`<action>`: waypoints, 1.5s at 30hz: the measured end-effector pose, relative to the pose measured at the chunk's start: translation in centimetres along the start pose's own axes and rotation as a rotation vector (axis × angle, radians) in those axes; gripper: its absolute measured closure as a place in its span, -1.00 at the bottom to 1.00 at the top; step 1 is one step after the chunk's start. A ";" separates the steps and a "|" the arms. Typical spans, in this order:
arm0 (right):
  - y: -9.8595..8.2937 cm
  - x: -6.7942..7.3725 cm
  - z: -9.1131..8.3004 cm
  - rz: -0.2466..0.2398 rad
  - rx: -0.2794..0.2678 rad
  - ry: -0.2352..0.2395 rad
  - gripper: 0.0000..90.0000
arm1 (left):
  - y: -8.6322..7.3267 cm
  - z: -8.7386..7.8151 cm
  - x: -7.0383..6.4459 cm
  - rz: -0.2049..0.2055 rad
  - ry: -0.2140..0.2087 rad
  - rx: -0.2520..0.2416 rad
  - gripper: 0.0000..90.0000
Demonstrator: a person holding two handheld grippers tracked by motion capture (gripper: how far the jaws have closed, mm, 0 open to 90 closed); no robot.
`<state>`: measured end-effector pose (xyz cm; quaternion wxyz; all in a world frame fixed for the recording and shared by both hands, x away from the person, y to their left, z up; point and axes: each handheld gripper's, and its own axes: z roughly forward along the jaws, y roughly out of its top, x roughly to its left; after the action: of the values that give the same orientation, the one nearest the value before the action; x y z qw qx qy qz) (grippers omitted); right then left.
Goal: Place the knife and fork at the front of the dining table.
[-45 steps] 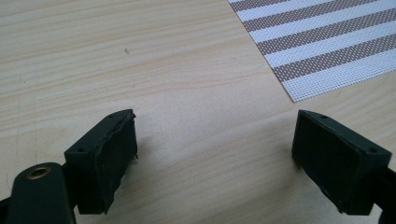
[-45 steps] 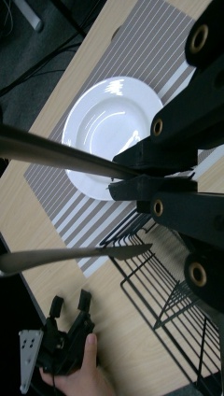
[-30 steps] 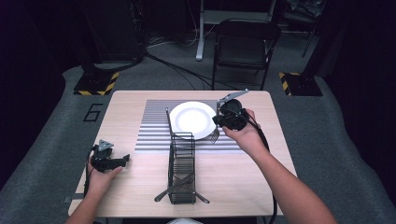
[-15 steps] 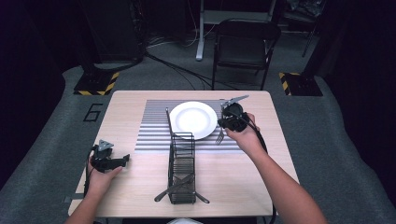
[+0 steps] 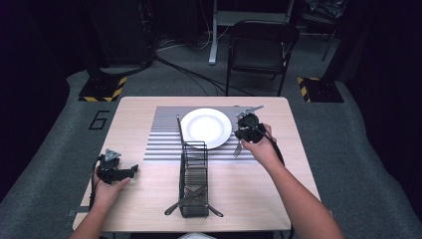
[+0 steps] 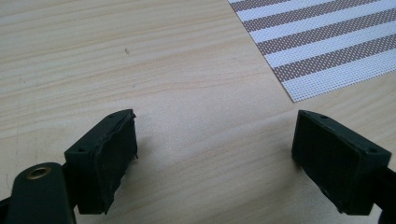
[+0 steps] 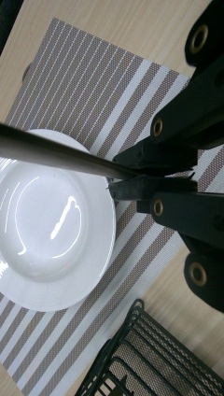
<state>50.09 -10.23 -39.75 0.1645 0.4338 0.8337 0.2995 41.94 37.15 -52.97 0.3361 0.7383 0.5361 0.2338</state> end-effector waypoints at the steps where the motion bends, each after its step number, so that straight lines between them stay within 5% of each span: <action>1: 0.0 0.0 0.0 0.000 0.000 0.000 0.93 | 0.0 0.0 0.0 -0.001 0.000 -0.001 -0.69; 12: -0.3 -1.1 1.9 0.039 -0.026 -0.024 0.93 | 0.0 0.0 0.0 0.000 -0.001 -0.001 -0.69; 24: -0.2 -3.0 4.3 0.182 -0.102 -0.047 0.90 | 0.0 0.0 0.0 -0.001 -0.002 -0.001 -0.69; 45: 0.0 -5.8 8.2 0.364 -0.084 -0.041 0.87 | 0.0 0.0 0.0 -0.001 -0.002 -0.003 -0.69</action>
<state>57.83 -12.06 -45.96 0.1426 0.5762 0.7248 0.3498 41.96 37.18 -52.97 0.3378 0.7378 0.5358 0.2334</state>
